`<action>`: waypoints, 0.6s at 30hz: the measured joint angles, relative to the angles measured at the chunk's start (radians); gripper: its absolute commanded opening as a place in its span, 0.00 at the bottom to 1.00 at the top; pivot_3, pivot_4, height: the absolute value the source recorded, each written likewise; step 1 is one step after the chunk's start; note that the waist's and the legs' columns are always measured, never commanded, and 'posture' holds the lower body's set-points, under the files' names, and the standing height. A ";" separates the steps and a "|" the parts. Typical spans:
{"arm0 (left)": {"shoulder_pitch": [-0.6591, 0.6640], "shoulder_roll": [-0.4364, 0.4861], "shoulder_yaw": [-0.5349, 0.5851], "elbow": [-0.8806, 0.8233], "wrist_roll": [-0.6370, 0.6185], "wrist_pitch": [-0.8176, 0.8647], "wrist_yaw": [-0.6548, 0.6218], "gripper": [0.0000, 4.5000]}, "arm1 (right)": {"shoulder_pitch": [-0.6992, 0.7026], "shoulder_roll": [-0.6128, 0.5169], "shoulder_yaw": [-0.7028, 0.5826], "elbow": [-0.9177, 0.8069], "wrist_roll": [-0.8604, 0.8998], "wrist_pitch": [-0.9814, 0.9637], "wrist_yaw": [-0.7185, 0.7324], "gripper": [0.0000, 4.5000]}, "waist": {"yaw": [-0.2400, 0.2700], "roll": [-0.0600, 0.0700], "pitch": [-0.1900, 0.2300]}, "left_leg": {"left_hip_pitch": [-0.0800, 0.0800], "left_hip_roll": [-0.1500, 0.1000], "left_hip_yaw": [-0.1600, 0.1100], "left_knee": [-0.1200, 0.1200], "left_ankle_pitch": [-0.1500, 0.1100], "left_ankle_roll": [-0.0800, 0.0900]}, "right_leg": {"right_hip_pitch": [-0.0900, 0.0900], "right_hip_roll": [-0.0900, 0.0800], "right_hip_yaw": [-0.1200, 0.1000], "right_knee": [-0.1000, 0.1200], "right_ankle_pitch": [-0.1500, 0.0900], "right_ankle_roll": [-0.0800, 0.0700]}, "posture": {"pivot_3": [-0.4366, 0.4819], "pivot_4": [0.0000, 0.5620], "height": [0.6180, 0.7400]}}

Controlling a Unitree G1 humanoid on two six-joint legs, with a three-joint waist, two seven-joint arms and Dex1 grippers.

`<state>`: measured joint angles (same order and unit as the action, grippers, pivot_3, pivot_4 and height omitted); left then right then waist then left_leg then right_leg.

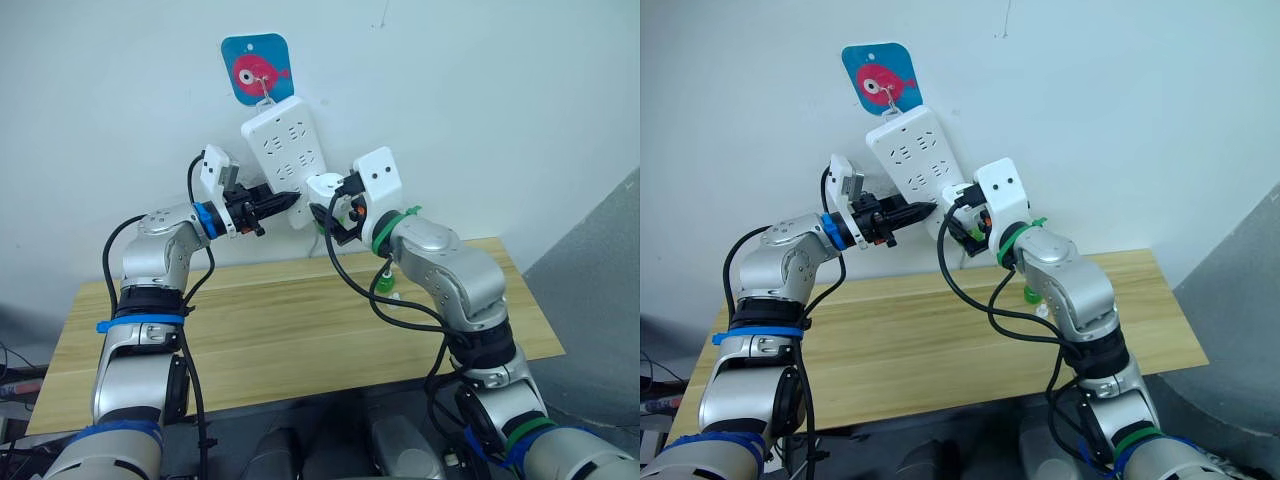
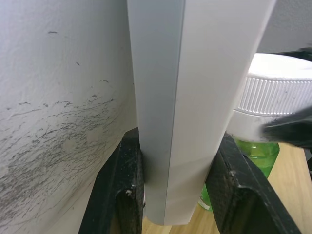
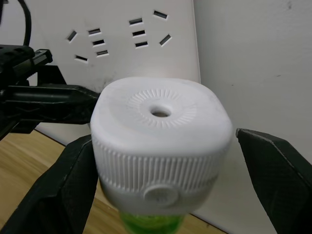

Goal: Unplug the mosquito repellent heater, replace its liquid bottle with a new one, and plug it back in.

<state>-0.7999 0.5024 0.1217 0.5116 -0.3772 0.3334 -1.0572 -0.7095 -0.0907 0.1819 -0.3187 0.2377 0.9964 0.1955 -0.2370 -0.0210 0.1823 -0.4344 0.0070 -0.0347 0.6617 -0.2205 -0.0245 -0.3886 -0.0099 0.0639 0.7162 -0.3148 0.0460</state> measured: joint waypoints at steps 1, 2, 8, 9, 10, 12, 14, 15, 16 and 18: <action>-0.002 0.000 0.000 0.010 0.002 -0.010 0.002 0.37 | 0.010 -0.015 0.000 -0.027 0.010 0.016 0.009 1.00 | 0.000 0.000 0.000 | 0.000 0.000 0.000 0.000 0.000 0.000 | 0.000 0.000 0.000 0.000 0.000 0.000 | 0.23 0.23 1.00; -0.005 0.002 0.001 0.021 0.004 -0.019 0.009 0.45 | 0.024 -0.033 0.000 -0.059 0.021 0.031 0.024 1.00 | 0.000 0.000 0.000 | 0.000 0.000 0.000 0.000 0.000 0.000 | 0.000 0.000 0.000 0.000 0.000 0.000 | 0.23 0.23 1.00; -0.013 0.021 -0.006 0.083 0.055 -0.142 0.061 0.82 | 0.064 -0.114 0.001 -0.162 0.069 0.077 0.099 1.00 | 0.000 0.000 0.000 | 0.000 0.000 -0.001 0.000 0.000 0.000 | 0.000 0.001 -0.001 0.000 0.000 0.000 | 0.24 0.26 1.00; -0.011 0.020 -0.010 0.084 0.057 -0.152 0.060 0.82 | 0.064 -0.120 0.001 -0.169 0.078 0.082 0.108 1.00 | 0.001 0.000 0.000 | 0.000 0.001 -0.001 0.000 0.000 0.000 | 0.000 0.001 -0.001 0.000 0.000 0.000 | 0.24 0.26 1.00; -0.011 0.020 -0.010 0.086 0.061 -0.160 0.060 0.82 | 0.064 -0.121 0.001 -0.183 0.092 0.086 0.118 1.00 | 0.003 0.000 0.000 | 0.000 0.001 -0.001 0.000 0.000 0.000 | 0.000 0.001 -0.001 0.000 0.000 0.000 | 0.24 0.27 1.00; -0.001 0.033 -0.005 0.079 0.062 -0.160 0.066 0.82 | 0.066 -0.134 0.004 -0.222 0.110 0.093 0.140 1.00 | 0.005 0.000 0.000 | 0.000 0.001 0.000 0.000 0.000 0.000 | 0.000 0.002 0.000 0.000 0.000 0.000 | 0.25 0.28 1.00; 0.017 0.057 0.003 0.067 0.062 -0.160 0.067 0.82 | 0.069 -0.148 0.004 -0.243 0.121 0.101 0.152 1.00 | 0.004 0.000 0.000 | 0.001 0.002 0.000 0.000 0.000 0.000 | 0.000 0.003 0.000 0.000 0.000 0.000 | 0.26 0.29 1.00; 0.032 0.074 0.006 0.055 0.062 -0.160 0.071 0.82 | 0.072 -0.156 0.005 -0.249 0.128 0.104 0.156 1.00 | 0.004 0.000 0.000 | 0.001 0.003 0.000 0.000 0.000 0.000 | 0.000 0.004 0.000 0.000 0.000 0.000 | 0.26 0.30 1.00; 0.048 0.089 0.014 0.045 0.062 -0.160 0.077 0.82 | 0.074 -0.163 0.006 -0.252 0.134 0.106 0.160 1.00 | 0.004 0.000 0.000 | 0.001 0.003 -0.001 0.000 0.000 0.000 | 0.000 0.004 0.000 0.000 0.000 0.000 | 0.27 0.30 1.00; 0.098 0.128 0.031 0.003 0.064 -0.158 0.086 0.82 | 0.078 -0.175 0.010 -0.263 0.140 0.107 0.175 1.00 | 0.008 0.000 0.000 | 0.001 0.004 -0.002 -0.001 0.000 0.000 | 0.000 0.005 0.000 0.000 0.000 0.000 | 0.28 0.30 1.00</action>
<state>-0.7020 0.6307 0.1524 0.5143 -0.3133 0.1752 -0.9716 -0.6311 -0.2658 0.1915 -0.5816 0.3778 1.1030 0.3703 -0.2292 -0.0210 0.1827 -0.4337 0.0109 -0.0363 0.6608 -0.2206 -0.0244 -0.3887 -0.0051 0.0636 0.7163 -0.3151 0.0458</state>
